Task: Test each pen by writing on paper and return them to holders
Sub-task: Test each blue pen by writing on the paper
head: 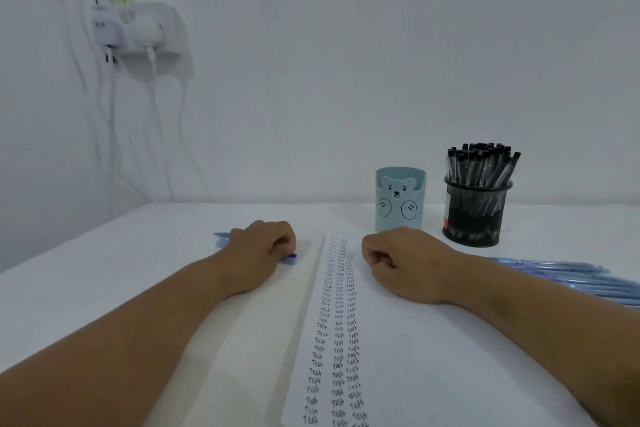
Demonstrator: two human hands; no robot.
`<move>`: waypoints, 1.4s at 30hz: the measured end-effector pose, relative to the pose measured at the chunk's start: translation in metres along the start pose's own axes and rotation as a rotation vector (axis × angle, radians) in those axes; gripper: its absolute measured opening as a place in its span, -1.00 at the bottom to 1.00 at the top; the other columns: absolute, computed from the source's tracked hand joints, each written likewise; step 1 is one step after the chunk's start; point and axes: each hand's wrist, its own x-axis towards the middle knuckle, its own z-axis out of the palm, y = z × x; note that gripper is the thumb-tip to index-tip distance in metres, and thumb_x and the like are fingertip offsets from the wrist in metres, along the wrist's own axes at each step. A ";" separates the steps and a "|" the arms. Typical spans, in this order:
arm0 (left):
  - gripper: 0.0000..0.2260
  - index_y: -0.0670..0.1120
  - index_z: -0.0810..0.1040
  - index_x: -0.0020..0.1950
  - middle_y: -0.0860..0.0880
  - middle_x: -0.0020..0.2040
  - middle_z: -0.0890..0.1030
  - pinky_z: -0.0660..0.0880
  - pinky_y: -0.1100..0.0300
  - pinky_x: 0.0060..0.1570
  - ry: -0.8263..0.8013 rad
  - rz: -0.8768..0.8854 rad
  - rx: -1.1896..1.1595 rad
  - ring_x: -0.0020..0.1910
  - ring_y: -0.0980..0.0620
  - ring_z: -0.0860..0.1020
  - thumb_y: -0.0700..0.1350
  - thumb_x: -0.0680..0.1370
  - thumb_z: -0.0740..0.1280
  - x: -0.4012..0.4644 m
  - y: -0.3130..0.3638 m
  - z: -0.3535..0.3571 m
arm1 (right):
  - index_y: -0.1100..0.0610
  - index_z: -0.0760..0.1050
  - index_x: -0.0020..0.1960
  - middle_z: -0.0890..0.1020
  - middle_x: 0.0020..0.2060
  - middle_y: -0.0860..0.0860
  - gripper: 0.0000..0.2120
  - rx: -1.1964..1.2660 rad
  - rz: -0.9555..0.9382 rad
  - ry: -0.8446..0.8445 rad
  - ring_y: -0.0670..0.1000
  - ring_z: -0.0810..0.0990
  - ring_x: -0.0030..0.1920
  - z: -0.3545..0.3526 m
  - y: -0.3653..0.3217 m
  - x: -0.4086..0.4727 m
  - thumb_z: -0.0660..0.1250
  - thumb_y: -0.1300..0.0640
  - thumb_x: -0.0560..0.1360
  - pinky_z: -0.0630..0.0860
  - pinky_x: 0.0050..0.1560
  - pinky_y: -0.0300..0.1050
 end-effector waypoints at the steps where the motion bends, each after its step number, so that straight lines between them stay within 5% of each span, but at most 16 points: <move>1: -0.76 -0.04 0.44 -0.18 0.03 -0.13 0.60 0.32 0.17 0.11 0.023 0.014 0.001 -0.09 0.27 0.65 -0.26 0.64 0.15 -0.001 0.002 0.001 | 0.04 0.34 -0.23 0.47 -0.36 -0.08 -0.87 0.000 -0.002 0.003 -0.07 0.39 -0.29 0.000 0.000 0.001 0.18 0.18 0.48 0.36 -0.26 -0.12; 3: -0.74 -0.03 0.44 -0.17 -0.02 -0.12 0.55 0.54 0.22 0.10 0.105 0.039 -0.113 -0.08 0.10 0.60 -0.27 0.65 0.11 -0.003 0.011 0.001 | 0.04 0.35 -0.23 0.47 -0.36 -0.07 -0.87 0.004 0.004 -0.002 -0.07 0.38 -0.30 -0.001 0.001 0.001 0.18 0.19 0.48 0.35 -0.27 -0.13; 5: -0.75 -0.03 0.45 -0.13 0.00 -0.11 0.58 0.67 0.07 -0.15 0.212 0.077 -0.289 -0.07 -0.13 0.51 -0.25 0.67 0.09 -0.003 0.029 -0.003 | 0.04 0.34 -0.23 0.48 -0.35 -0.07 -0.87 0.004 0.015 -0.010 -0.07 0.38 -0.29 0.000 0.001 0.000 0.17 0.19 0.48 0.34 -0.27 -0.13; 9: -0.74 -0.05 0.35 -0.12 0.01 -0.37 0.52 0.51 -0.06 -0.20 0.363 0.188 -0.533 -0.32 -0.07 0.47 -0.26 0.71 0.02 0.014 0.064 -0.027 | 0.02 0.33 -0.25 0.48 -0.34 -0.09 -0.84 0.038 0.049 -0.042 -0.06 0.38 -0.28 -0.003 -0.001 0.002 0.17 0.19 0.49 0.33 -0.26 -0.15; 15: -0.75 -0.04 0.27 -0.25 -0.01 -0.44 0.22 0.25 0.18 -0.38 0.310 -0.170 -1.570 -0.47 0.03 0.14 -0.10 0.64 0.09 0.032 0.086 -0.057 | 0.02 0.37 -0.26 0.49 -0.28 -0.11 -0.85 0.115 0.183 -0.195 -0.05 0.40 -0.22 -0.016 -0.006 0.008 0.18 0.18 0.48 0.38 -0.18 -0.17; 21: -0.83 -0.07 0.23 -0.29 -0.02 -0.42 0.18 0.25 0.20 -0.40 0.408 -0.244 -1.831 -0.48 0.02 0.12 -0.22 0.51 0.02 0.034 0.076 -0.048 | 0.11 0.53 -0.11 0.66 -0.10 0.03 -0.90 0.039 0.280 -0.381 0.05 0.56 -0.10 -0.038 -0.018 0.030 0.23 0.20 0.47 0.54 0.00 -0.01; 25: -0.94 -0.10 0.34 -0.26 -0.02 -0.43 0.19 0.26 0.17 -0.35 0.377 -0.193 -1.882 -0.48 0.01 0.14 -0.21 0.33 0.10 0.029 0.069 -0.035 | 0.32 0.49 0.09 0.72 -0.11 0.23 -0.76 0.204 0.364 -0.412 0.11 0.58 -0.29 -0.048 -0.018 0.039 0.23 0.21 0.50 0.53 -0.09 -0.07; 27: -0.93 -0.11 0.35 -0.25 -0.03 -0.43 0.21 0.29 0.16 -0.32 0.390 -0.198 -1.914 -0.48 0.00 0.17 -0.20 0.34 0.10 0.027 0.067 -0.031 | 0.20 0.48 0.06 0.71 -0.25 0.14 -0.81 0.168 0.338 -0.329 0.06 0.59 -0.33 -0.050 -0.017 0.040 0.32 0.10 0.53 0.56 -0.15 -0.08; 31: -0.80 -0.11 0.34 -0.27 -0.05 -0.42 0.24 0.34 0.13 -0.27 0.404 -0.229 -2.005 -0.47 -0.01 0.22 -0.20 0.51 0.00 0.026 0.069 -0.027 | -0.09 0.50 -0.04 0.47 -0.47 -0.12 -0.73 -0.010 0.086 0.160 -0.17 0.44 -0.40 -0.046 -0.021 0.049 0.41 -0.26 0.47 0.43 -0.25 -0.16; 33: -0.78 -0.12 0.33 -0.28 -0.06 -0.41 0.26 0.38 0.09 -0.20 0.395 -0.222 -2.045 -0.47 -0.02 0.25 -0.20 0.53 0.00 0.025 0.072 -0.025 | -0.09 0.61 -0.02 0.44 -0.49 -0.14 -0.75 0.028 0.002 0.228 -0.17 0.42 -0.44 -0.034 -0.023 0.053 0.41 -0.25 0.49 0.39 -0.30 -0.19; 37: -0.74 -0.16 0.47 -0.13 -0.17 -0.26 0.58 0.53 -0.05 0.14 0.375 -0.168 -1.830 -0.16 -0.19 0.59 -0.17 0.63 0.03 0.025 0.074 -0.017 | 0.06 0.66 -0.14 0.46 -0.49 -0.14 -0.84 0.016 -0.050 0.265 -0.14 0.41 -0.46 -0.014 -0.015 0.059 0.40 0.02 0.54 0.38 -0.33 -0.16; 39: -0.73 -0.10 0.52 0.06 -0.12 -0.02 0.71 0.48 -0.02 0.29 0.343 -0.183 -1.449 0.10 -0.11 0.62 -0.07 0.69 0.05 0.024 0.070 -0.010 | 0.09 0.55 -0.28 0.48 -0.50 -0.07 -0.81 0.126 0.073 0.324 -0.10 0.36 -0.48 -0.007 -0.007 0.059 0.38 0.09 0.51 0.34 -0.36 -0.17; 42: -0.83 0.16 0.55 0.14 0.24 0.12 0.63 0.51 0.14 0.07 0.146 -0.092 -0.651 0.12 0.22 0.53 0.12 0.67 0.19 0.017 0.053 0.002 | 0.15 0.60 -0.23 0.66 -0.39 0.04 -0.86 0.509 0.271 0.327 -0.11 0.44 -0.48 0.004 0.000 0.052 0.38 0.14 0.49 0.40 -0.40 -0.22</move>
